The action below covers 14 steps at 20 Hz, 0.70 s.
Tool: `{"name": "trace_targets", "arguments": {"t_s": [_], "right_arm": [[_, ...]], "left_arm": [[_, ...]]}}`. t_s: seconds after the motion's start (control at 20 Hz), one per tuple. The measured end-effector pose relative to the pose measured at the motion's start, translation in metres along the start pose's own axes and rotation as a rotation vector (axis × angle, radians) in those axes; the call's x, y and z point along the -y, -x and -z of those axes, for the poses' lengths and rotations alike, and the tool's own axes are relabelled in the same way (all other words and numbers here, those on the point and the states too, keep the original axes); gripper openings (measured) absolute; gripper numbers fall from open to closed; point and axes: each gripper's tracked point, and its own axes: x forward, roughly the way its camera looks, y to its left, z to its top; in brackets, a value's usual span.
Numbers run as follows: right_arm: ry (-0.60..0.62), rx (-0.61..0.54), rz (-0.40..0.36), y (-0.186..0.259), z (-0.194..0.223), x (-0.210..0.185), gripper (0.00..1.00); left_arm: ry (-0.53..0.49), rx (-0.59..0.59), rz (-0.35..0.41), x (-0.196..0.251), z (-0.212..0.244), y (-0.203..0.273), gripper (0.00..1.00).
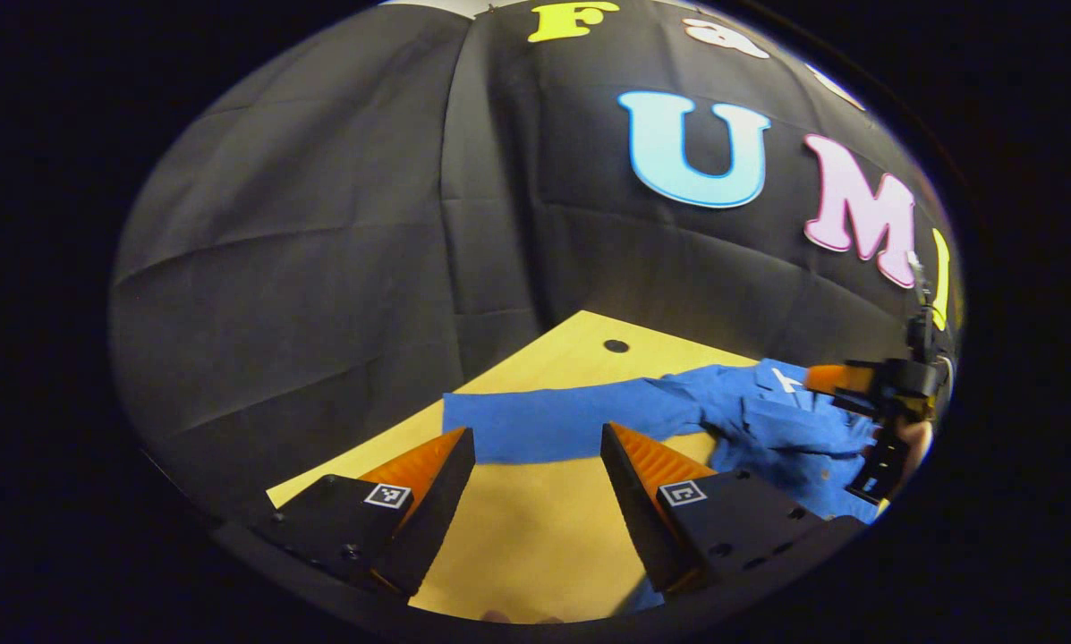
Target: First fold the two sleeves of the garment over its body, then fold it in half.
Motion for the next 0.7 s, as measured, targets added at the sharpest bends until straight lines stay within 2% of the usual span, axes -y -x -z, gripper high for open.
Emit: {"name": "trace_targets", "arguments": {"t_s": [0.2,0.35,0.55,0.7], "right_arm": [[0.107,0.060,0.003,0.037,0.008,0.014,0.98],[0.175,0.081,0.017,0.064,0.023,0.029,0.98],[0.174,0.119,0.051,0.096,0.029,0.057,0.98],[0.164,0.161,0.085,0.114,0.024,0.076,0.98]], "left_arm": [[0.062,-0.110,-0.082,-0.032,0.019,-0.056,0.83],[0.068,-0.196,-0.130,-0.047,0.040,-0.087,0.83],[0.066,-0.310,-0.165,-0.052,0.065,-0.111,0.84],[0.024,-0.285,-0.176,-0.053,0.061,-0.117,0.84]]}}
